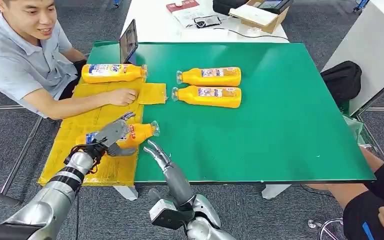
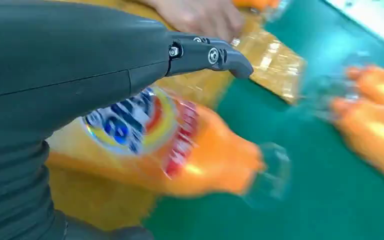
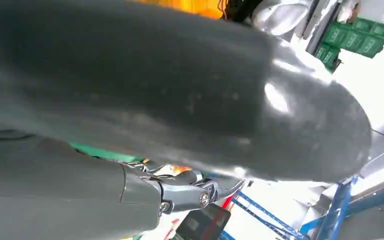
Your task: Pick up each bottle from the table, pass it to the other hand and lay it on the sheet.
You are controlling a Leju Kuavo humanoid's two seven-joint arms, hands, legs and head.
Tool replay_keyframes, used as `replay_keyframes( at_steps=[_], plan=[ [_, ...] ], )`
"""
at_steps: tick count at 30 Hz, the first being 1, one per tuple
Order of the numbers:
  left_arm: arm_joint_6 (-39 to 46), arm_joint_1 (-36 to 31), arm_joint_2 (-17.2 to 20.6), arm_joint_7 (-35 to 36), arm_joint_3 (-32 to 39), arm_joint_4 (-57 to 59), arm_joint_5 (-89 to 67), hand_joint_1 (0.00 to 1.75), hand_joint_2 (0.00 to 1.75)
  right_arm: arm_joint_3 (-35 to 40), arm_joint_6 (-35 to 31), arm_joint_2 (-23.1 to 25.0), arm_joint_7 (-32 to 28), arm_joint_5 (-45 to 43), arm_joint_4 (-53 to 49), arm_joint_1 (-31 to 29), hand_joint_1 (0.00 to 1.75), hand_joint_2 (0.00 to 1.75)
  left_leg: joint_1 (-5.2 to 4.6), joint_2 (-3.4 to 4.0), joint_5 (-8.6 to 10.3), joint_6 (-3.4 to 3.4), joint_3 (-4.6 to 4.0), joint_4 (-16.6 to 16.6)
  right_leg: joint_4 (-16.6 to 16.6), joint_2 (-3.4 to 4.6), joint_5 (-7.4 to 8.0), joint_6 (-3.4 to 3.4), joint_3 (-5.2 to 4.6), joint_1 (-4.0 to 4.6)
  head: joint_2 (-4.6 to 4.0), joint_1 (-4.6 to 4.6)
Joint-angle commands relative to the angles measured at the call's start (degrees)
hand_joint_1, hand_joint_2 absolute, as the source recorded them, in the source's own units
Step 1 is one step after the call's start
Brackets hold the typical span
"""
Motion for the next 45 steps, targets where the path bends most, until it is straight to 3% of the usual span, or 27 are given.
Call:
replay_keyframes(
  at_steps=[1,6,9,13,14,18,22,25,32,34,39,45],
  plan=[
    [-3.23,4.85,-1.80,-1.47,0.62,-15.06,11.46,0.00,1.75,3.43,-0.94,-2.12,0.02,-0.85,3.10,-2.70,0.00,0.00,0.01,-0.01,-0.09,-0.02,0.20,-0.03,-0.04,-0.01,-0.10,-0.07,0.20,0.01,0.00,0.00],
    [-3.45,5.99,-2.65,-2.59,2.36,-17.29,15.64,0.00,1.75,3.43,-1.24,-2.18,0.02,-0.72,2.83,-2.52,0.00,0.00,0.03,0.03,-0.16,-0.04,0.31,0.02,0.00,0.04,-0.14,-0.10,0.30,0.04,0.00,0.00],
    [-3.24,10.90,-7.23,1.40,6.57,-28.17,30.39,0.00,1.75,3.38,-2.97,-2.59,0.02,-0.03,1.16,-1.29,0.00,0.00,0.02,-0.01,-0.10,-0.02,0.17,-0.02,-0.04,0.00,-0.08,-0.06,0.18,0.03,0.00,0.00],
    [-3.96,15.59,-7.48,4.22,6.08,-35.05,44.33,0.00,1.75,3.13,-3.23,-3.12,0.02,0.96,-1.59,0.04,0.00,0.00,0.01,-0.02,-0.15,-0.02,0.23,-0.01,-0.05,-0.01,-0.14,-0.06,0.25,0.02,0.00,0.00],
    [-3.67,16.66,-7.26,4.04,5.79,-36.55,45.70,0.00,1.75,2.91,-3.14,-3.26,0.02,1.62,-2.23,0.35,0.00,1.75,0.01,0.05,-0.14,-0.02,0.20,-0.01,-0.05,0.06,-0.10,-0.06,0.20,0.01,0.00,0.00],
    [-0.61,22.52,-7.68,2.86,6.41,-45.70,50.07,0.00,1.75,-0.50,-2.85,-5.40,0.47,9.20,-5.37,2.65,0.00,1.75,-0.01,0.08,-0.18,-0.04,0.28,-0.03,-0.04,0.10,-0.14,-0.09,0.24,0.00,0.00,0.00],
    [4.35,30.01,-8.82,1.41,9.12,-57.13,53.02,0.00,1.75,-8.04,-3.27,-11.73,6.35,19.80,-11.58,5.61,0.00,1.75,0.01,0.08,-0.22,-0.03,0.30,-0.01,-0.07,0.09,-0.16,-0.07,0.28,0.02,0.00,-0.02],
    [5.22,32.14,-9.53,1.16,10.49,-59.90,54.42,0.00,1.75,-13.70,-2.12,-14.11,7.58,24.05,-11.75,5.73,0.00,1.75,-0.02,0.02,-0.20,0.01,0.22,0.00,-0.08,0.02,-0.16,-0.05,0.22,-0.01,0.00,-0.02],
    [5.33,31.64,-9.51,1.15,10.23,-59.29,54.63,0.00,1.75,-15.83,-0.55,-12.76,6.12,25.27,-11.28,5.88,0.00,1.75,-0.06,-0.05,-0.13,-0.02,0.12,-0.01,-0.10,-0.03,-0.10,-0.06,0.15,-0.04,0.00,0.02],
    [6.23,32.10,-10.25,0.50,10.95,-59.91,55.34,0.00,1.75,-17.04,-1.28,-13.37,8.19,26.21,-10.67,5.35,0.00,1.75,-0.06,-0.02,-0.16,-0.04,0.23,-0.03,-0.10,0.00,-0.12,-0.09,0.23,-0.03,0.00,-0.02],
    [6.13,33.21,-9.84,0.65,8.99,-59.86,55.62,0.00,1.75,-25.05,3.52,-14.98,7.22,21.13,-3.99,-0.25,0.00,1.75,-0.07,0.02,-0.18,-0.01,0.28,-0.02,-0.10,0.05,-0.11,-0.04,0.26,-0.03,0.00,-0.04],
    [5.80,32.77,-9.32,-0.81,6.25,-58.16,53.06,0.00,1.75,-26.48,2.88,-13.46,5.19,23.10,4.71,-5.48,0.00,1.75,-0.06,0.06,-0.13,-0.01,0.25,-0.05,-0.15,0.08,-0.03,-0.04,0.26,-0.04,0.00,-0.02]
  ],
)
